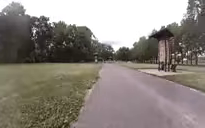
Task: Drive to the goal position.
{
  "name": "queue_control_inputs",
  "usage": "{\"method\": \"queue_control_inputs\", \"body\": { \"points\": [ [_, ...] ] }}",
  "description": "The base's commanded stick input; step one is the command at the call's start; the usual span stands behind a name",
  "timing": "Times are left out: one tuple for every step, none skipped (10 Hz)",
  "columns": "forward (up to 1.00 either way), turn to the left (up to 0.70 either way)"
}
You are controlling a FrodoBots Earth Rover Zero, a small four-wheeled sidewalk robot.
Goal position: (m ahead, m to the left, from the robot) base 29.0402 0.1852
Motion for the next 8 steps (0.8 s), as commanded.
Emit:
{"method": "queue_control_inputs", "body": {
  "points": [
    [0.70, 0.00],
    [0.70, 0.00],
    [0.70, 0.00],
    [0.70, 0.00],
    [0.70, 0.00],
    [0.70, 0.00],
    [0.70, 0.00],
    [0.70, 0.00]
  ]
}}
